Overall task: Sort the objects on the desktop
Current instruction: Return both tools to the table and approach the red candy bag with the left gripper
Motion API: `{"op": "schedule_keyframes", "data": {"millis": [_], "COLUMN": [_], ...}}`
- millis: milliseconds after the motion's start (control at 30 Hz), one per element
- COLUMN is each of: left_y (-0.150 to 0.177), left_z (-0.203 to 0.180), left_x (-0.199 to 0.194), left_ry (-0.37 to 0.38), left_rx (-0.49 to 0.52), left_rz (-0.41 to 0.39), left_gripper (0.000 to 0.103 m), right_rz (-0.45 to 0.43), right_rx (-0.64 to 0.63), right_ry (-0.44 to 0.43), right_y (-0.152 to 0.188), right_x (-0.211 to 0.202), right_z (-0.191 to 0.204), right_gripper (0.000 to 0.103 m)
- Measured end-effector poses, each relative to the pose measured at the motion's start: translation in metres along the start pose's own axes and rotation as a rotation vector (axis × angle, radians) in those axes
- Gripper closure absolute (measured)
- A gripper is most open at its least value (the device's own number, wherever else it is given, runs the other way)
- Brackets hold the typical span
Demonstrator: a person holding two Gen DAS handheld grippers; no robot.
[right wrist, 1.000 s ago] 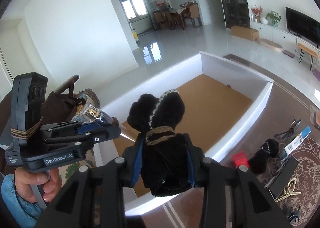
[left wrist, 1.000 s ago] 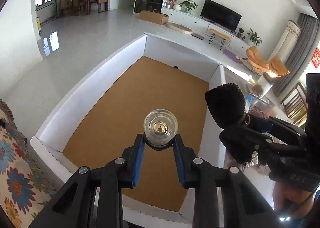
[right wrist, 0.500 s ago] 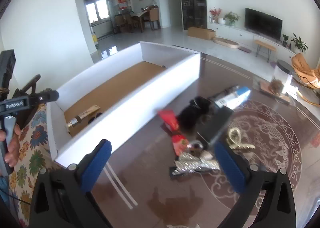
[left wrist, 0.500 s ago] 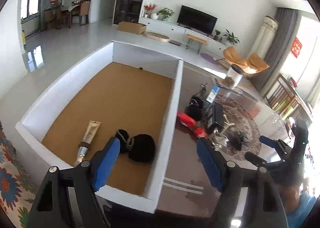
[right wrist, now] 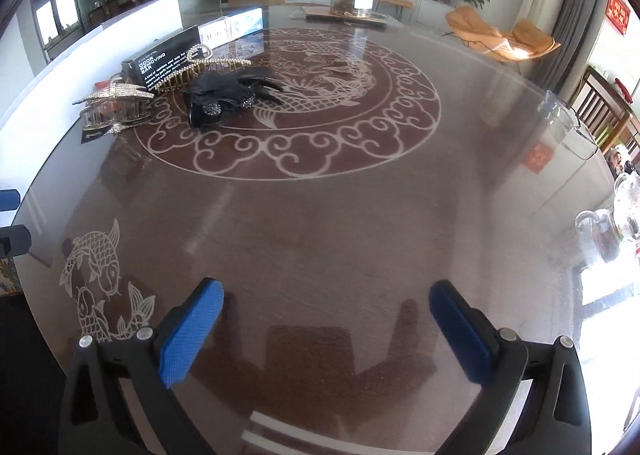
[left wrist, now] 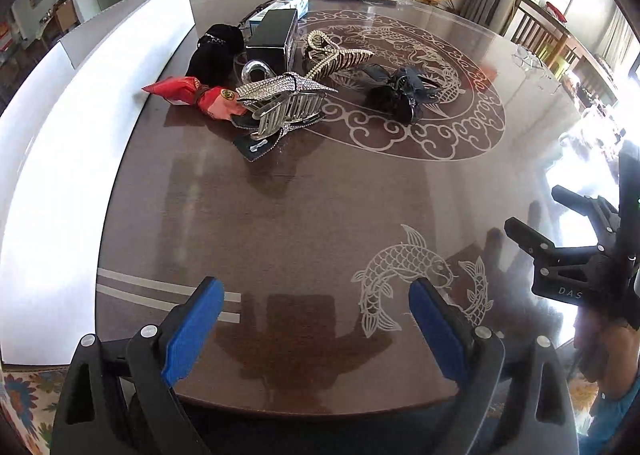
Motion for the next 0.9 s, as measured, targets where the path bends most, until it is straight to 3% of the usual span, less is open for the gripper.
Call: {"op": "schedule_keyframes", "data": {"millis": [200,267,400,633,900], "left_y": [0.002,-0.001,-0.011,-0.047,-0.074], "left_z": [-0.006,-0.006,-0.009,-0.009,-0.024], "left_x": [0.030,0.037,0.043,0.061,0.072], "left_ry": [-0.023,-0.052,-0.021,0.088,0.262], "left_rx": [-0.015,0.015,0.076,0.222,0.445], "left_rz": [0.010,0.000,-0.009,-0.077,-0.142], "left_gripper": [0.008,0.007,0.001,0.000,0.000], "right_rz": [-0.013,-0.017,-0.048,-0.065,-0.065], "right_rx": [0.019,0.037,0.056,0.057,0.056], "right_ry": [-0.038,-0.058,-0.041,-0.038,-0.037], "right_y": [-0.013,-0.015,-0.018,-0.018,-0.018], "right_x": [0.018,0.023,0.026,0.025,0.025], "right_z": [0.017,0.019,0.019,0.020,0.020], "right_gripper": [0.000,0.000,0.000,0.000,0.000]}}
Point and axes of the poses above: each gripper's, at about its wrist camera, not at the fingertips, and x roughly the way its jaws point, z to its left, y to its underside, the point moved 8 cm from there along x, roughly the way its jaws point, and after that the axes turned 9 degrees about -z, right-handed, at the moved point
